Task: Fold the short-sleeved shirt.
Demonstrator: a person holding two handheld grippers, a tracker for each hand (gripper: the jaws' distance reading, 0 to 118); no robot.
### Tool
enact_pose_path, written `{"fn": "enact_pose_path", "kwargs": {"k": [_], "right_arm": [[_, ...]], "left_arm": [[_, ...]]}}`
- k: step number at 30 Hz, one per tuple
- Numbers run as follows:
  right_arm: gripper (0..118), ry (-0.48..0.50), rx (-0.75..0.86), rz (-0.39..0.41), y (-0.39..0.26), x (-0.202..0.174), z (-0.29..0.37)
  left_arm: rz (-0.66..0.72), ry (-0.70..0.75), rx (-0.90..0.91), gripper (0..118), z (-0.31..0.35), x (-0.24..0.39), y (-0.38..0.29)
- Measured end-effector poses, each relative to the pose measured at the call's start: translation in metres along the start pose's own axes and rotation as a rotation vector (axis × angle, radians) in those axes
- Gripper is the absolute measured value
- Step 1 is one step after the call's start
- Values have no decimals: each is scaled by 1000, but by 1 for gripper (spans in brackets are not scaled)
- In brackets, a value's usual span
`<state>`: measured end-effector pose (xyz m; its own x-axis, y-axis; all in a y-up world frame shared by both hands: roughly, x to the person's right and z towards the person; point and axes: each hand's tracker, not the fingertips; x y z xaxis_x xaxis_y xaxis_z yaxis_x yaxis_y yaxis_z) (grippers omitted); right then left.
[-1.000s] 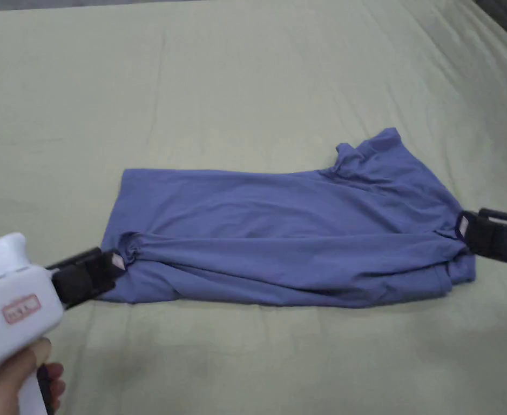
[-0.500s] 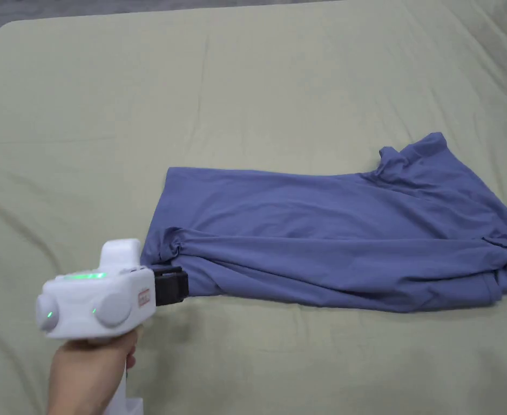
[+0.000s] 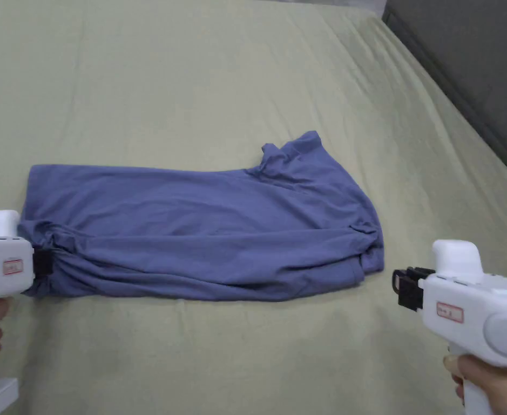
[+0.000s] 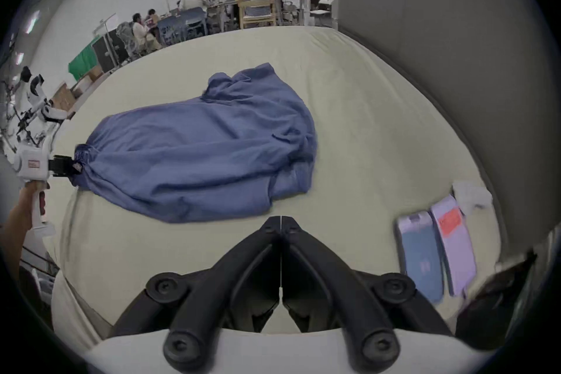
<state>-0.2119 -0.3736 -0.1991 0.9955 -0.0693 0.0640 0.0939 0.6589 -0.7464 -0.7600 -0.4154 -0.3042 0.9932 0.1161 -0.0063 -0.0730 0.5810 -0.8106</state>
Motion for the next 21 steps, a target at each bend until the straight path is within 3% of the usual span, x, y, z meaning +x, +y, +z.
{"fn": "enact_pose_path", "kwargs": {"k": [1,2,3,4,7,10,12,13,14,15,16,17,18,19,21], "right_arm": [[21,43,-8,-18,11,6,-11],[91,58,-35,-55,21,11,-26],[118,52,-85,-100,29,13,-44],[114,90,12,-135,41,18,-41],[118,69,-175,-236,49,22,-86],[115,7,-198,-295,35,16,-125],[92,-28,-251,-236,35,14,-134],[90,-93,-268,-153,35,5,-135],[71,-106,-222,-70,35,-4,-129],[40,-92,-189,-9,37,-13,-122],[18,-7,-194,35,40,-23,-119],[17,-6,-192,69,41,-31,-116],[16,-93,-193,139,40,-42,-111],[16,-106,-212,174,40,-44,-109],[16,-32,-185,49,41,-40,-86]], "left_arm": [[36,-7,-2,7,-3,-11,12],[57,-11,4,7,1,-14,11],[64,-24,6,7,5,-16,9],[68,-32,3,7,8,-15,8],[69,-33,-11,7,4,-21,12],[79,-32,-25,7,0,-24,12],[97,-35,-33,7,-4,-27,11],[108,-39,-38,7,-6,-30,11],[115,-42,-41,7,-7,-31,10],[117,-43,-43,7,-7,-31,10],[117,-44,-44,7,-7,-32,10],[114,-45,-44,7,-7,-33,9],[106,-43,-47,7,-7,-33,9],[98,-42,-51,7,-6,-34,9],[91,-51,-52,7,0,-37,6]]}}
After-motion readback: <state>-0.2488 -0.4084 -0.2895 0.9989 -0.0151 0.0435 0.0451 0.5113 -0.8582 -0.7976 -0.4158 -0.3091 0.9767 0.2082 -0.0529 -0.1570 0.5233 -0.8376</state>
